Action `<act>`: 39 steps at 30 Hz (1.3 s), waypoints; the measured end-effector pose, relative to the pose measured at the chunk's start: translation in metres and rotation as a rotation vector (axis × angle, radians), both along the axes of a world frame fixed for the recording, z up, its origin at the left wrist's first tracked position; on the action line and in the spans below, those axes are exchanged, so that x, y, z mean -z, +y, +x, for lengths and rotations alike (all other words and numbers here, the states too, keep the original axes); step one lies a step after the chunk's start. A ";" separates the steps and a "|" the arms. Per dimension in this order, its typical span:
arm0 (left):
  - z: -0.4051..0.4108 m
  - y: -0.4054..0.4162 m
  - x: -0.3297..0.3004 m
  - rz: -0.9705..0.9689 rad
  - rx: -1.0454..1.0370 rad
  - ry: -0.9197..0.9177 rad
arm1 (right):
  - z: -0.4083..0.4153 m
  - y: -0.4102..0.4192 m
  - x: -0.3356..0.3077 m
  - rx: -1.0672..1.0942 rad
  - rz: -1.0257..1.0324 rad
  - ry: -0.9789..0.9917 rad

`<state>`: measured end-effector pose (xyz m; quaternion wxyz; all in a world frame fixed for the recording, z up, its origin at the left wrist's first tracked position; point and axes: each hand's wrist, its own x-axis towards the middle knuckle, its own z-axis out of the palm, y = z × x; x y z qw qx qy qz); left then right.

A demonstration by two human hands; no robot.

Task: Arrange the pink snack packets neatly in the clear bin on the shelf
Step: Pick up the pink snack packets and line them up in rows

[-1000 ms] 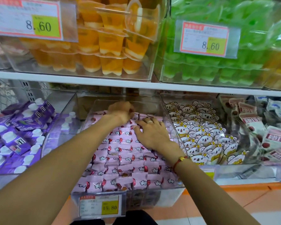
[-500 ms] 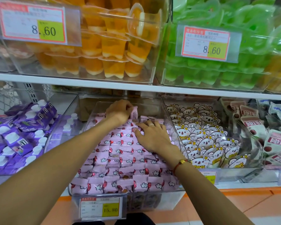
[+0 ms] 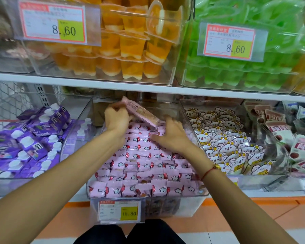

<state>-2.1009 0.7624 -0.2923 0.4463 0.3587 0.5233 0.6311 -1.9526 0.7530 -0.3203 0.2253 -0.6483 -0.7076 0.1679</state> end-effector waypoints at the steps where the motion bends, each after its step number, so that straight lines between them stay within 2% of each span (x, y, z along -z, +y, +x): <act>1: 0.000 -0.005 -0.001 -0.025 0.042 -0.070 | -0.002 -0.008 -0.004 -0.024 0.048 0.100; 3: 0.001 -0.013 -0.003 -0.091 0.123 -0.205 | -0.007 -0.024 -0.011 -0.067 0.195 0.282; 5: 0.001 -0.019 -0.006 -0.155 0.215 -0.304 | -0.004 -0.034 -0.017 -0.073 0.364 0.333; 6: 0.001 -0.020 -0.007 -0.159 0.252 -0.295 | 0.000 -0.038 -0.021 -0.067 0.402 0.365; 7: 0.000 -0.021 -0.008 -0.141 0.281 -0.201 | 0.006 -0.040 -0.025 -0.055 0.387 0.418; 10: -0.013 -0.021 -0.006 0.084 0.436 0.375 | 0.021 -0.045 -0.035 -0.012 0.157 0.686; 12: -0.019 -0.023 -0.008 0.208 0.568 0.601 | 0.027 -0.045 -0.040 0.026 -0.005 0.817; 15: -0.021 -0.027 -0.008 0.282 0.633 0.685 | 0.029 -0.045 -0.044 0.047 -0.159 0.902; 20: -0.020 -0.026 -0.003 0.193 0.568 0.589 | 0.034 -0.049 -0.047 0.013 -0.334 1.202; 24: -0.010 -0.021 0.000 0.150 0.554 0.562 | 0.028 -0.049 -0.042 -0.028 -0.208 1.064; 27: 0.000 -0.016 0.003 0.160 0.570 0.533 | 0.028 -0.045 -0.039 0.072 -0.054 1.052; 29: -0.002 -0.006 0.004 0.148 0.484 0.537 | 0.035 -0.039 -0.039 0.176 0.015 1.073; 30: -0.005 0.003 0.006 0.140 0.422 0.592 | 0.040 -0.035 -0.038 0.235 0.045 1.060; 32: -0.012 0.020 0.011 0.133 0.364 0.834 | 0.048 -0.025 -0.038 0.348 0.096 0.998; 34: -0.012 0.035 0.018 0.144 0.446 1.053 | 0.049 -0.015 -0.040 0.413 0.122 0.946; 37: 0.001 0.049 0.026 0.114 0.653 1.179 | 0.039 -0.001 -0.038 0.429 0.134 0.972; 39: 0.004 0.055 0.030 0.118 0.682 1.345 | 0.031 0.008 -0.031 0.447 0.135 0.962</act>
